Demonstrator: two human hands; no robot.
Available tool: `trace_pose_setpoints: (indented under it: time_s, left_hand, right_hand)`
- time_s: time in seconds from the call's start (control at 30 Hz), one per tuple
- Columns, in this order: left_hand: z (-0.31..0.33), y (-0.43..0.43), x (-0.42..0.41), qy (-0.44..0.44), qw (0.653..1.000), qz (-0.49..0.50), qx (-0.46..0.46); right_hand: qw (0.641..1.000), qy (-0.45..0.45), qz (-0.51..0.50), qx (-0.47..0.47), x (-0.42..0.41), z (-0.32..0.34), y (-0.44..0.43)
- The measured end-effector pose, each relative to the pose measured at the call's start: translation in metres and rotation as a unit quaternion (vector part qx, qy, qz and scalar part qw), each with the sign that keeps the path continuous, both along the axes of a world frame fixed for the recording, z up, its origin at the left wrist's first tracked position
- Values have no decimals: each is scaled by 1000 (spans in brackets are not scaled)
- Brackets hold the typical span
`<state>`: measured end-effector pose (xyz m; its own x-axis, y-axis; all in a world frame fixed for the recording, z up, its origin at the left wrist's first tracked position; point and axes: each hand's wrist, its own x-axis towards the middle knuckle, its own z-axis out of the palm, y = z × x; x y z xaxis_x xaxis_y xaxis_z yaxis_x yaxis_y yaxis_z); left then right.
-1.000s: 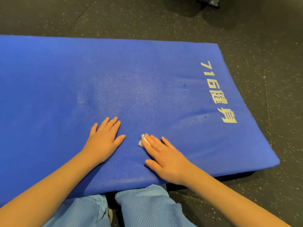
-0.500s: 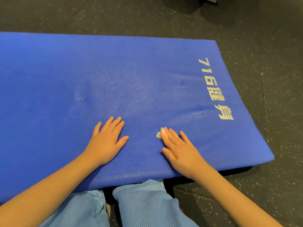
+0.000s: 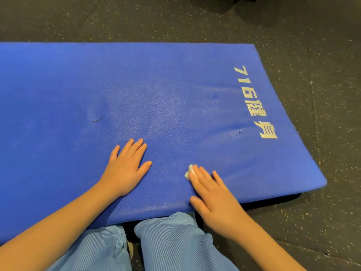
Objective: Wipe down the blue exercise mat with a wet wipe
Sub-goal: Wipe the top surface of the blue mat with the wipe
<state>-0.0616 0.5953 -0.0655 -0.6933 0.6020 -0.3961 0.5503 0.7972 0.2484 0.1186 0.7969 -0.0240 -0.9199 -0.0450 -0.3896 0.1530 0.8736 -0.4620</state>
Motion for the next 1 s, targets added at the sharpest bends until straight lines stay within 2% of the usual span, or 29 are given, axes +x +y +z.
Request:
trace_pose_setpoints:
  time_s: [0.03, 0.1, 0.17, 0.2, 0.3, 0.43, 0.5, 0.6, 0.7, 0.8, 0.87, 0.93, 1.0]
  left_hand:
    - [0, 0, 0, 1, 1000, 0, -1]
    - [0, -1, 0, 2, 1000, 0, -2]
    - [0, 0, 0, 4, 1000, -1, -2]
    - [0, 0, 0, 4, 1000, -1, -3]
    - [-1, 0, 0, 4, 1000, 1, 1]
    - [-1, -1, 0, 10, 1000, -2, -2]
    - [0, -1, 1, 10, 1000, -5, -7]
    - [1, 0, 1, 11, 1000, -5, -7]
    - [1, 0, 2, 13, 1000, -6, -4]
    - [4, 1, 1, 8, 1000, -4, -4]
    - [6, 2, 1, 5, 1000, -10, -16]
    - [6, 2, 0, 0, 1000, -15, -21]
    - [4, 1, -3, 1, 999, -33, -21]
  right_hand:
    - [1000, 5, 19, -15, 10, 2, -2]
    - [998, 35, 34, 30, 23, 0, 4]
    - [994, 48, -8, 94, 14, -8, 19]
    - [993, 27, -38, 108, 0, -12, 26]
    - [987, -21, -113, 109, -39, -26, 27]
    - [999, 3, -30, 38, -36, -12, -3]
    - [998, 14, -10, 56, -32, -12, 7]
    - [986, -3, -90, 138, -62, -31, 44]
    - [979, -27, -162, 120, -95, -41, 46]
    - [995, -15, -68, 68, -97, -36, 18]
    - [997, -9, -17, 69, -92, -33, 22]
    - [993, -13, -35, 113, -104, -40, 48]
    - [983, -28, -106, 148, -121, -49, 69]
